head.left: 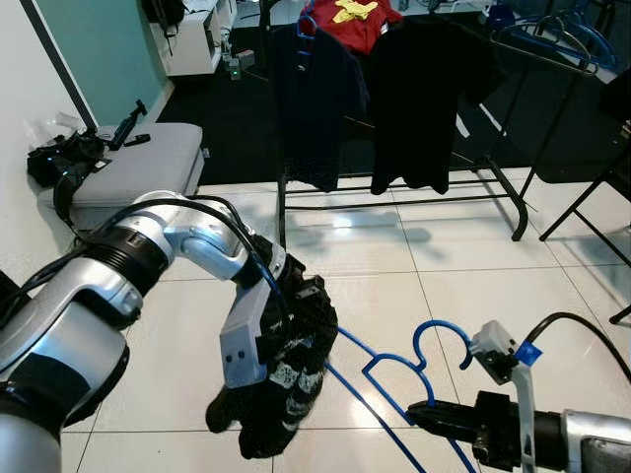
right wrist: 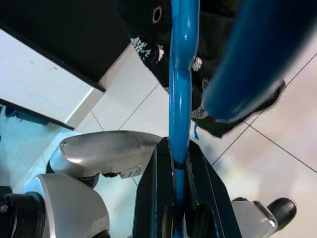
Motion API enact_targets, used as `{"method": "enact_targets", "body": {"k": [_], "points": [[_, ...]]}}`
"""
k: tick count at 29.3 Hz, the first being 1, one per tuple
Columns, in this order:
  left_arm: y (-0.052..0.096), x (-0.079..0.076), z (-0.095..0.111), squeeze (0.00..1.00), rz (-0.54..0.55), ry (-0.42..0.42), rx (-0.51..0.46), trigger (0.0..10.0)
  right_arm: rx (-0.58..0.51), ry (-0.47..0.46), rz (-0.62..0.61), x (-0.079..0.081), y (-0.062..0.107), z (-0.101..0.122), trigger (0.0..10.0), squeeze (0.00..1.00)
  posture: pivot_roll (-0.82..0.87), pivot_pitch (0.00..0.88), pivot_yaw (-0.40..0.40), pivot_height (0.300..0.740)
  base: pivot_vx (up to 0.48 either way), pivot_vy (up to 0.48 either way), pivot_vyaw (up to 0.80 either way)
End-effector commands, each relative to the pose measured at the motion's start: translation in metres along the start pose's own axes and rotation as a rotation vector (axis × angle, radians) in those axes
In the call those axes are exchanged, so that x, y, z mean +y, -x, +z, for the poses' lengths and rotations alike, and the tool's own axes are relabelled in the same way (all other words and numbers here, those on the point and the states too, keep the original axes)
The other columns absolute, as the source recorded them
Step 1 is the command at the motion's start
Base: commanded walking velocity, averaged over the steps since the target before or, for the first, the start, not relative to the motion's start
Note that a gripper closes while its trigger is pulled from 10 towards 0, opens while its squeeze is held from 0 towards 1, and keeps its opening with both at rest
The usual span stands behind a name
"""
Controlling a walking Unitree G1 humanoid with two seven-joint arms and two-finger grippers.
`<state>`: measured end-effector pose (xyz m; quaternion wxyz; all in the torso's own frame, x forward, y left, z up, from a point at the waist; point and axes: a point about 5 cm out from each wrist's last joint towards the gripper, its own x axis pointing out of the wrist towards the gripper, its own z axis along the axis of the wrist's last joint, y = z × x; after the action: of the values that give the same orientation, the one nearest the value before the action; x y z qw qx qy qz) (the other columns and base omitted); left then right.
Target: Hang hanger
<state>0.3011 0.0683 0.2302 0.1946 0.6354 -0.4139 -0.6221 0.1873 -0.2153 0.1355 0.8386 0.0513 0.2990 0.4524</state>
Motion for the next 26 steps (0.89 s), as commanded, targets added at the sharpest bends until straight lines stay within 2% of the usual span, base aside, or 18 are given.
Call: {"method": "enact_targets", "body": {"k": [1,4,5,8,11,15,16,20,21,22,23,24,25,26], "points": [[0.002,-0.003,-0.005,0.00,-0.009,0.020,0.046,10.0,0.021,0.027,0.034,0.005,-0.002,0.001,10.0,0.00,-0.08,0.114,0.067,0.740,0.000,0.000,0.00],[0.006,-0.004,-0.011,0.00,-0.023,0.034,0.096,10.0,0.049,0.040,0.034,0.006,-0.001,-0.001,10.0,0.00,-0.08,0.113,0.067,0.740,0.000,0.000,0.00],[0.015,-0.005,-0.018,0.00,-0.044,0.048,0.161,10.0,0.101,0.059,0.036,0.006,0.001,-0.006,10.0,0.00,-0.08,0.114,0.069,0.740,0.000,0.000,0.00],[0.017,-0.005,-0.020,0.00,-0.049,0.052,0.178,10.0,0.119,0.063,0.039,0.006,0.002,-0.008,10.0,0.00,-0.08,0.114,0.069,0.740,0.000,0.000,0.00],[0.023,-0.003,-0.023,0.00,-0.055,0.045,0.197,10.0,0.184,0.089,0.100,0.012,0.002,-0.012,10.0,0.00,-0.07,0.118,0.070,0.740,0.000,0.000,0.00],[0.023,0.007,-0.020,0.00,-0.034,0.006,0.161,10.0,0.237,0.114,0.152,0.017,0.000,-0.015,10.0,0.00,-0.07,0.120,0.066,0.740,0.000,0.000,0.00],[0.018,0.014,-0.014,0.00,0.005,-0.028,0.096,10.0,0.235,0.128,0.147,0.015,-0.003,-0.014,10.0,0.00,-0.07,0.122,0.063,0.740,0.000,0.000,0.00],[0.014,0.018,-0.007,0.00,0.043,-0.040,0.019,10.0,0.220,0.141,0.132,0.012,-0.005,-0.012,10.0,0.00,-0.07,0.122,0.063,0.740,0.000,0.000,0.00],[0.011,0.019,-0.001,0.00,0.088,-0.018,-0.044,10.0,0.200,0.160,0.114,0.009,-0.008,-0.009,10.0,0.00,-0.07,0.123,0.066,0.740,0.000,0.000,0.00],[0.011,0.019,-0.001,0.00,0.088,-0.018,-0.044,10.0,0.200,0.160,0.114,0.009,-0.008,-0.009,10.0,0.00,-0.07,0.123,0.066,0.740,0.000,0.000,0.00],[0.009,0.018,0.002,0.00,0.119,0.002,-0.088,10.0,0.187,0.174,0.103,0.007,-0.009,-0.008,10.0,0.00,-0.07,0.123,0.066,0.740,0.000,0.000,0.00],[0.008,0.023,0.011,0.00,0.153,0.060,-0.090,10.0,0.158,0.194,0.082,0.005,-0.013,-0.003,10.0,0.00,-0.07,0.123,0.066,0.740,0.000,0.000,0.00],[0.008,0.023,0.011,0.00,0.153,0.060,-0.090,10.0,0.158,0.194,0.082,0.005,-0.013,-0.003,10.0,0.00,-0.07,0.123,0.066,0.740,0.000,0.000,0.00],[0.007,0.029,0.020,0.00,0.189,0.156,-0.113,10.0,0.132,0.211,0.059,0.002,-0.016,0.001,10.0,0.00,-0.07,0.124,0.073,0.740,0.000,0.000,0.00]]}}
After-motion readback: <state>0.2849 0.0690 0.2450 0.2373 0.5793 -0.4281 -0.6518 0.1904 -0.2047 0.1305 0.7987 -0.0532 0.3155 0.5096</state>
